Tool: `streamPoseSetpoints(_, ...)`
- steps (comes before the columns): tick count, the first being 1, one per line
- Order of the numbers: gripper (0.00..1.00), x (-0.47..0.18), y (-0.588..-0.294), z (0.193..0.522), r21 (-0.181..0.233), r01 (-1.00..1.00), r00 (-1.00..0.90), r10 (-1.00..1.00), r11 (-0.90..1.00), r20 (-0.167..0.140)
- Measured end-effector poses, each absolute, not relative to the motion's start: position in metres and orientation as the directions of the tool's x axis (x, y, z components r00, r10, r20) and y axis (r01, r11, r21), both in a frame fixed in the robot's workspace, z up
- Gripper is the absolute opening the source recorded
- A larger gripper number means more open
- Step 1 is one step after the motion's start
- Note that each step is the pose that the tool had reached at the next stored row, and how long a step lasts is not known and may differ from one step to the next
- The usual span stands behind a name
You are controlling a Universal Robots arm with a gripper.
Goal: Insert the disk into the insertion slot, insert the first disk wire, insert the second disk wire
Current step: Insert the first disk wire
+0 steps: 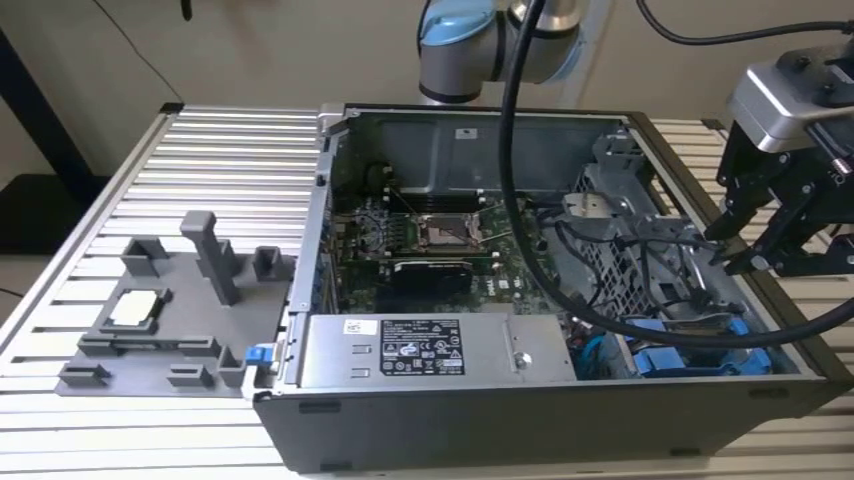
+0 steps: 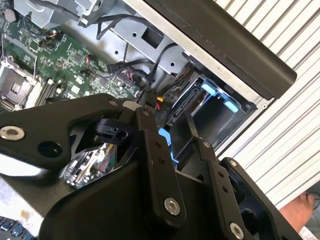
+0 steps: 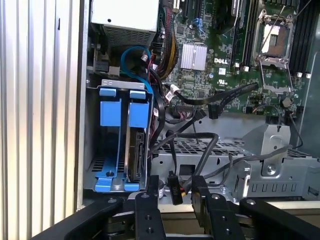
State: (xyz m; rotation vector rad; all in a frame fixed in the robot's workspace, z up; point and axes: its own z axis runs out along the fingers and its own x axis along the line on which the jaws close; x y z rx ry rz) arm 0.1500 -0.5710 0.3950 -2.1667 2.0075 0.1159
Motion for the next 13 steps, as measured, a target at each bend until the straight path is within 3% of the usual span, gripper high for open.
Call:
streamPoseSetpoints(5, 0.40, 0.1500, -0.5710, 0.3950, -0.082, -0.994, 0.082, -0.980, -0.068, -0.182)
streamPoseSetpoints(8, 0.31, 0.1500, -0.5710, 0.3950, -0.082, -0.994, 0.082, -0.980, -0.068, -0.182)
streamPoseSetpoints(10, 0.19, 0.1500, -0.5710, 0.3950, -0.082, -0.994, 0.082, -0.980, -0.068, -0.182)
streamPoseSetpoints(13, 0.19, 0.1500, -0.5710, 0.3950, -0.082, -0.994, 0.082, -0.980, -0.068, -0.182)
